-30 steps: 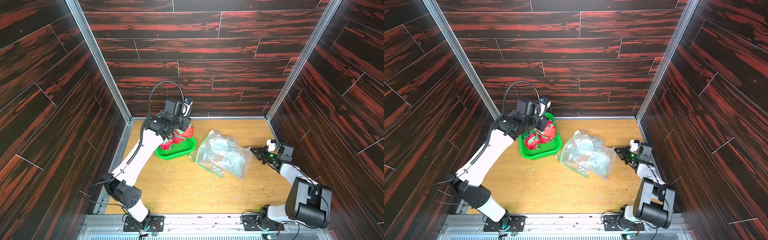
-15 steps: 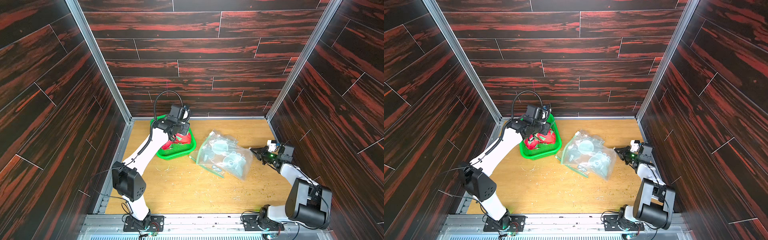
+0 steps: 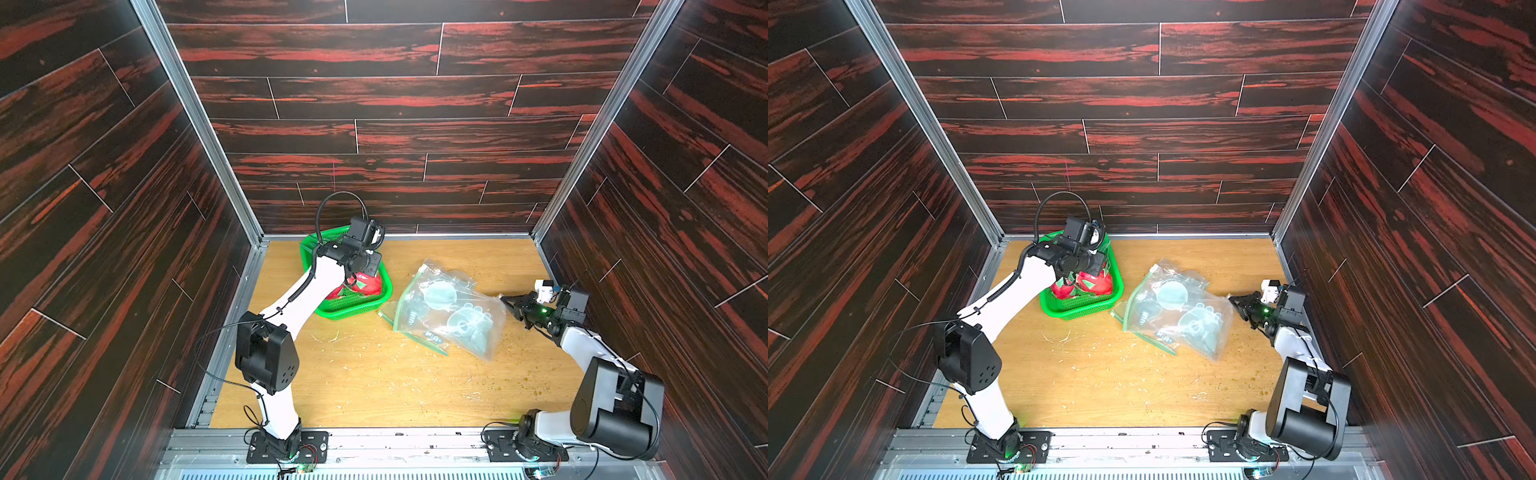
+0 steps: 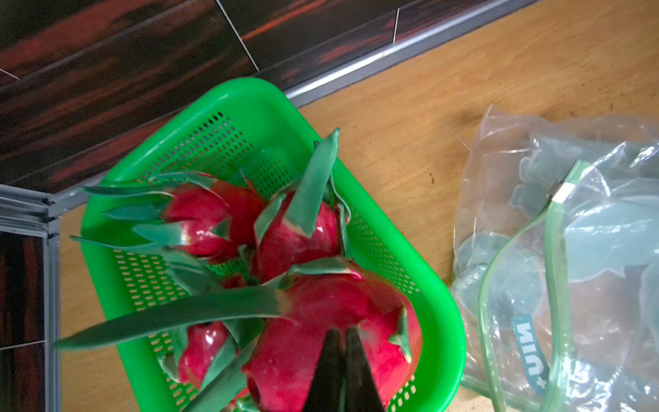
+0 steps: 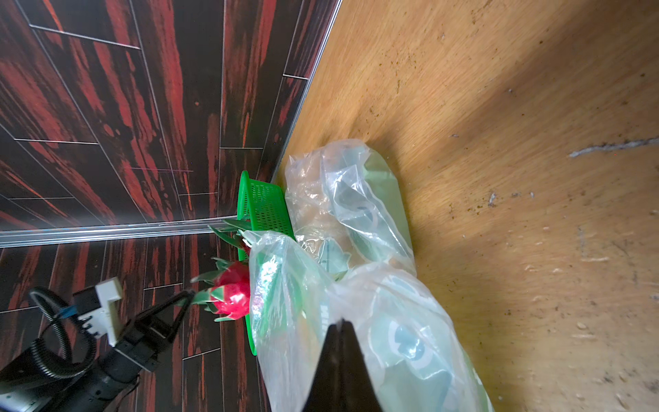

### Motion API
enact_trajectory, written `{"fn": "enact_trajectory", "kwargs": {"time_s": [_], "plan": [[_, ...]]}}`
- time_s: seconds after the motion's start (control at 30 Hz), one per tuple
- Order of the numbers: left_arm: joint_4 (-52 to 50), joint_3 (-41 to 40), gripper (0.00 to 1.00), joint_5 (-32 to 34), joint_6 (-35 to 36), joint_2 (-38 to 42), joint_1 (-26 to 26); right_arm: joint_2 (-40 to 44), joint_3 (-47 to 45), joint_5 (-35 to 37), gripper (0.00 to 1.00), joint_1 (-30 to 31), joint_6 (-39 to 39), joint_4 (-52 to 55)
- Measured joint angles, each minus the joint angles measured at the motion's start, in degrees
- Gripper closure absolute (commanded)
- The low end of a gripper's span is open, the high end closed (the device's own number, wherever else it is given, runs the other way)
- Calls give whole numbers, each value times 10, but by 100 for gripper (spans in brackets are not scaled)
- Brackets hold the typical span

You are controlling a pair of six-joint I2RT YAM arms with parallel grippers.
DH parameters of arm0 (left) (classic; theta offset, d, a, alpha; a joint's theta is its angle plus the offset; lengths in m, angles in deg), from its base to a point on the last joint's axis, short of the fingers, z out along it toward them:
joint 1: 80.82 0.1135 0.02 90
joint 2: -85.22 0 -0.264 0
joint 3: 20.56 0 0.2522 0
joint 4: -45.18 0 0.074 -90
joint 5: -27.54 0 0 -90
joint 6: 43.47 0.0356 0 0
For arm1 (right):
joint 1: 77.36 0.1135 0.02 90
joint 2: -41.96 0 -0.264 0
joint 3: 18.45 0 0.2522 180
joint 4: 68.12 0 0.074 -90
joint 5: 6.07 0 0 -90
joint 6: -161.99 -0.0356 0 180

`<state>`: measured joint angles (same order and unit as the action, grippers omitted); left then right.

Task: Open the zip-top bag and take out the dragon fruit
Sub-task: Place the zipper food storage bag in the zipper food storage bag.

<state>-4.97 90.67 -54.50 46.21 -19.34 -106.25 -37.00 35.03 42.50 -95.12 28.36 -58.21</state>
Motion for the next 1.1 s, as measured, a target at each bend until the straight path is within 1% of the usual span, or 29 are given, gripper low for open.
{"fn": "enact_trajectory", "kwargs": {"time_s": [0.23, 0.5, 0.83, 0.87, 0.93, 0.97, 1.03, 1.1], "plan": [[-3, -3, 100, 0, -9, -13, 0, 0, 5, 1, 100, 0, -1, 0], [-10, -10, 100, -3, -19, -50, 0, 0, 9, 1, 100, 0, -2, 0], [-4, -10, 100, -50, -40, -60, 4, 0, 26, 7, 100, 0, -3, 6], [-4, -10, 96, -52, -41, -60, 4, 0, 31, 9, 100, 0, -3, 9], [-3, -10, 80, -56, -41, -60, 4, 1, 45, 16, 100, 0, -3, 12], [-3, -10, 75, -56, -42, -60, 4, 1, 50, 19, 100, 0, -2, 13], [-1, -10, 68, -58, -41, -60, 3, 3, 65, 25, 100, 0, -2, 16], [-1, -10, 66, -59, -41, -60, 3, 3, 78, 30, 100, 0, 0, 20]]}}
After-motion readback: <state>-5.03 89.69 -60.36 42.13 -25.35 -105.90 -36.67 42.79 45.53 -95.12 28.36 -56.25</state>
